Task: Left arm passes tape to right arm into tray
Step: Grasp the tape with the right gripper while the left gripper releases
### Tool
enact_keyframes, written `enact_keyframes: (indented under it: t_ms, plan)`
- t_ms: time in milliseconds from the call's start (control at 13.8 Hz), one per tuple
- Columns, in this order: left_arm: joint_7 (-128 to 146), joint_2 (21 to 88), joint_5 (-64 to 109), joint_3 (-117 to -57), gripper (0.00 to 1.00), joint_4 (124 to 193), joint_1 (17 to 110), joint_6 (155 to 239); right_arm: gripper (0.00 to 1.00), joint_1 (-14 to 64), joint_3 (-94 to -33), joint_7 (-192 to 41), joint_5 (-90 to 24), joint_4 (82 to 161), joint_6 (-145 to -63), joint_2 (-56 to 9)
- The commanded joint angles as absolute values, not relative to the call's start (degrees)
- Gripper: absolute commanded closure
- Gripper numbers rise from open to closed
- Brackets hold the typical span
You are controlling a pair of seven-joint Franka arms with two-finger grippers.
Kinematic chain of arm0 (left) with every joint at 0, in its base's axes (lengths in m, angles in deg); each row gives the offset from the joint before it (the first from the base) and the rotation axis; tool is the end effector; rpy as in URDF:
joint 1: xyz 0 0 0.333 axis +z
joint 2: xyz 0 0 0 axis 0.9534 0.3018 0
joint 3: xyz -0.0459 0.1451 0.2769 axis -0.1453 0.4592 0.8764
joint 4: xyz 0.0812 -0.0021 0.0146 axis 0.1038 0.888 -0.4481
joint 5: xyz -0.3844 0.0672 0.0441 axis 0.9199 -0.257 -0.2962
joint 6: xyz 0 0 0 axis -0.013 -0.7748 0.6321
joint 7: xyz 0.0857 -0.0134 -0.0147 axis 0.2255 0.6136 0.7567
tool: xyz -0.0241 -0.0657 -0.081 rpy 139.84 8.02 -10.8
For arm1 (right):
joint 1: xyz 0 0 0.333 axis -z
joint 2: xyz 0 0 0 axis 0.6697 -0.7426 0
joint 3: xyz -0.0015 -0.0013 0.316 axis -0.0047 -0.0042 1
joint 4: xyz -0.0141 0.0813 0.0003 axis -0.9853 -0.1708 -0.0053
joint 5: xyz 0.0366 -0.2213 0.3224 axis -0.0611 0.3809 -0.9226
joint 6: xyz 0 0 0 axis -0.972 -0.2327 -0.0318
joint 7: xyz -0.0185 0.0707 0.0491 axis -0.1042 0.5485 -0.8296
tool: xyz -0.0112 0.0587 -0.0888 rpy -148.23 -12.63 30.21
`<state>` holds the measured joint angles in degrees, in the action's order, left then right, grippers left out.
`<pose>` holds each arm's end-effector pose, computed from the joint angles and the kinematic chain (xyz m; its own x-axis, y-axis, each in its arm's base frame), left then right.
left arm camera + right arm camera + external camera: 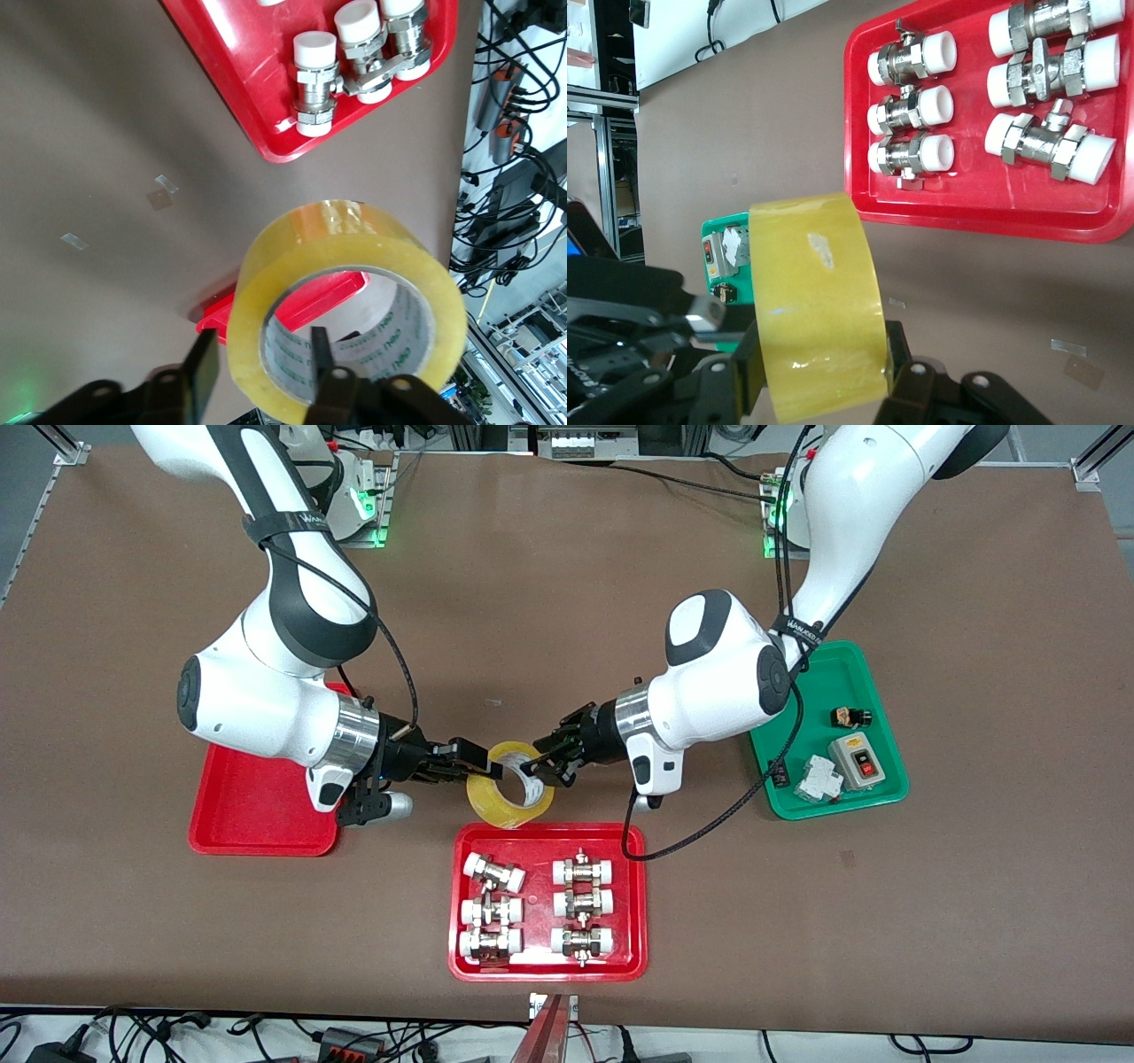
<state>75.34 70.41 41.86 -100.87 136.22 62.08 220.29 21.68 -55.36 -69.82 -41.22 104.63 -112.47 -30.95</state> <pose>0.6362 -0.4285 0.3957 0.5090 0.5900 -0.6268 0.8593 -0.3059 0.4099 0.6638 0.3033 0.4145 0.9994 -0.0188 0.0276 0.0045 -0.7428 -0.6695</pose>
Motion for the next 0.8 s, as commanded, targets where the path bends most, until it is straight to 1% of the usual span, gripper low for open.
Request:
enact_keyframes:
  t_ms: [0,145,218,291,436,582,727]
  plan:
    - [75.32,70.11,41.06,-100.99,0.00,133.88,63.38,219.62,1.00,21.48,-55.59,-70.02,-42.56,102.75,-112.57,-31.39]
    - [75.41,67.66,39.84,-100.99,0.00,133.61,67.93,217.35,1.00,22.79,-55.77,-70.02,-42.82,102.13,-111.78,-31.39]
    - [75.41,66.60,38.35,-100.99,0.00,133.61,70.30,214.20,1.00,24.54,-55.77,-70.11,-42.83,102.30,-111.43,-31.39]
    - [75.33,65.89,36.59,-101.25,0.00,133.61,73.55,210.51,1.00,26.38,-55.77,-70.37,-42.83,102.57,-109.42,-31.47]
    - [75.33,64.74,35.87,-101.78,0.00,132.91,79.96,203.56,1.00,31.38,-55.86,-71.16,-42.65,102.83,-101.80,-31.47]
    - [73.58,63.26,33.43,-101.26,0.00,132.90,84.29,196.28,1.00,35.87,-55.95,-74.05,-41.78,103.70,-93.54,-32.09]
    - [61.25,60.10,20.39,-101.43,0.00,132.82,87.10,188.64,1.00,41.92,-56.03,-83.06,-41.16,106.68,-88.59,-32.18]
